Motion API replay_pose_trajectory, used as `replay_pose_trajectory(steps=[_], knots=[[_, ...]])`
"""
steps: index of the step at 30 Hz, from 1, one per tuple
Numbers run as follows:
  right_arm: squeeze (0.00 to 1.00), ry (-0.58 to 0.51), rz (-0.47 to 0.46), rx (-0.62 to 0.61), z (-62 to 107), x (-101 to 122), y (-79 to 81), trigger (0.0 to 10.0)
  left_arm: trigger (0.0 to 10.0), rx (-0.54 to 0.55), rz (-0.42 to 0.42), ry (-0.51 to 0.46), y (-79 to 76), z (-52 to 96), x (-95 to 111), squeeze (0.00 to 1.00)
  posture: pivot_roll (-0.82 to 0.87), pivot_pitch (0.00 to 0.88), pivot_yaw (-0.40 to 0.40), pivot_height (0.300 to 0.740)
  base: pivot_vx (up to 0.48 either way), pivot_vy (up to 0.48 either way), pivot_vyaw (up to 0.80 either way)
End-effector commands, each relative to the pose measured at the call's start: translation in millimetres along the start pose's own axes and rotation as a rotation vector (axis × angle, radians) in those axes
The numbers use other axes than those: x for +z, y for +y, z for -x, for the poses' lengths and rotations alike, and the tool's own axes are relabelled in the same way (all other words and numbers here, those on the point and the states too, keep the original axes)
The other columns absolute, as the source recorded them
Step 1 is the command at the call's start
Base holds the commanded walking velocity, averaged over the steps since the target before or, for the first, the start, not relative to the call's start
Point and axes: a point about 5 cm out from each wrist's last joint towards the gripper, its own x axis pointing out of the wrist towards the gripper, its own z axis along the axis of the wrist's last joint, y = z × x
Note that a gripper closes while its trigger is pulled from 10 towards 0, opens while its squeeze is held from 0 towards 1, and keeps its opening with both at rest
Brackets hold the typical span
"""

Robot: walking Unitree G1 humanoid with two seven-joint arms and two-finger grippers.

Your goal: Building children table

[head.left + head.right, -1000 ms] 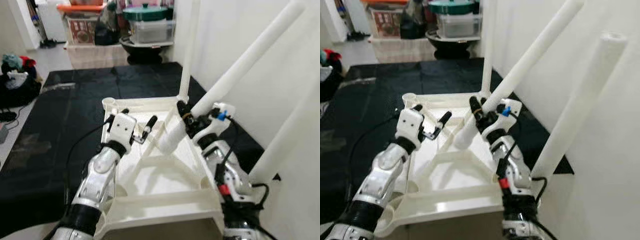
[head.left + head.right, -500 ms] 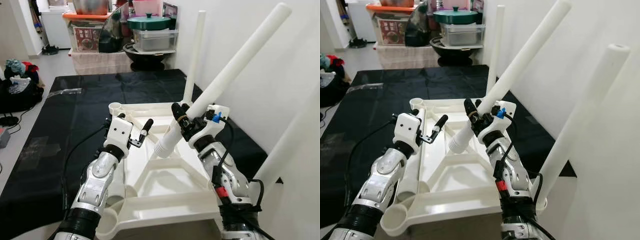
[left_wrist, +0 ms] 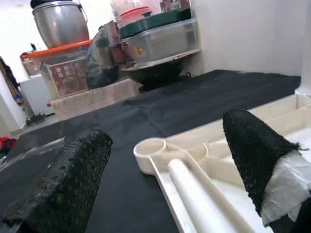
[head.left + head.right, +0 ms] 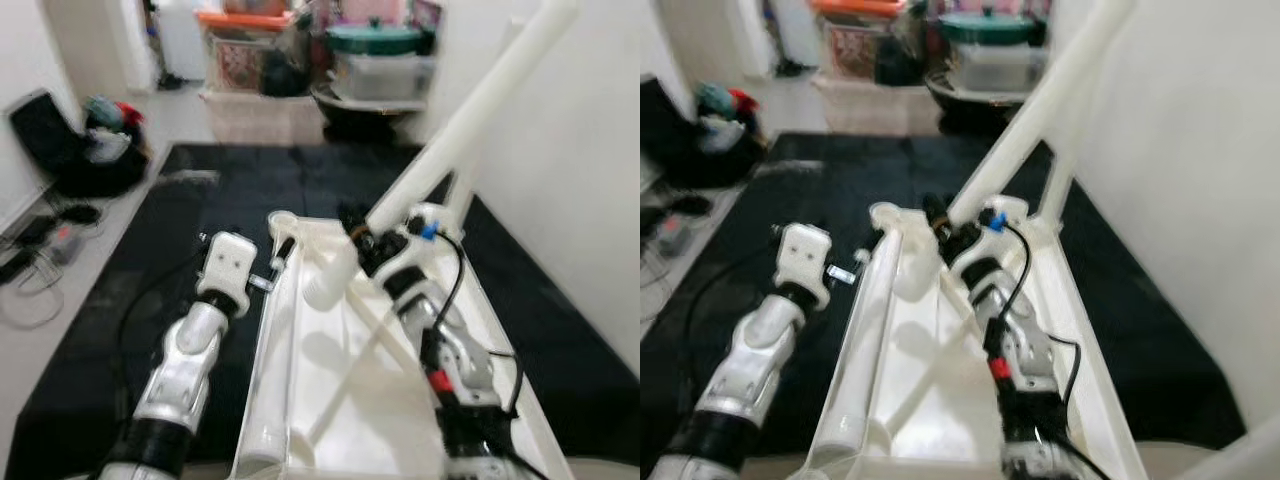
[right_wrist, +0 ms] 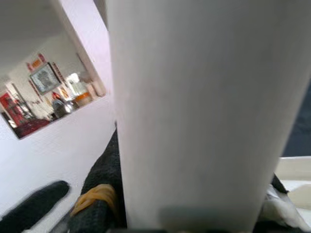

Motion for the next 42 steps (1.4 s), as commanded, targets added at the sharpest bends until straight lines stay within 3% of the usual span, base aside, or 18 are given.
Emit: replay_pose_trajectory(steps=[1,11,34,42], knots=[[0.00,-0.022,0.020,0.027,-3.4,3.9,7.6,0.0,10.0,0.012,-0.014,0.002,6.7,1.5,-1.3,0.00,0.02,0.000,-0.066,0.740,0.341,0.000,0.80],[0.00,-0.032,0.001,0.004,-4.5,5.0,5.8,0.0,10.0,0.003,-0.012,-0.001,1.8,-1.6,0.0,0.00,0.02,0.000,-0.062,0.740,0.322,0.000,0.16],[0.00,-0.028,-0.001,0.010,-6.0,2.9,6.9,0.0,10.0,0.016,-0.020,-0.003,7.9,0.5,-0.2,0.00,0.04,0.000,-0.065,0.740,0.330,0.000,0.00],[0.00,-0.031,0.002,0.005,-4.8,3.9,5.3,0.0,10.0,0.007,-0.024,-0.005,2.5,-1.8,0.8,0.00,0.03,0.000,-0.065,0.740,0.000,0.000,0.00]])
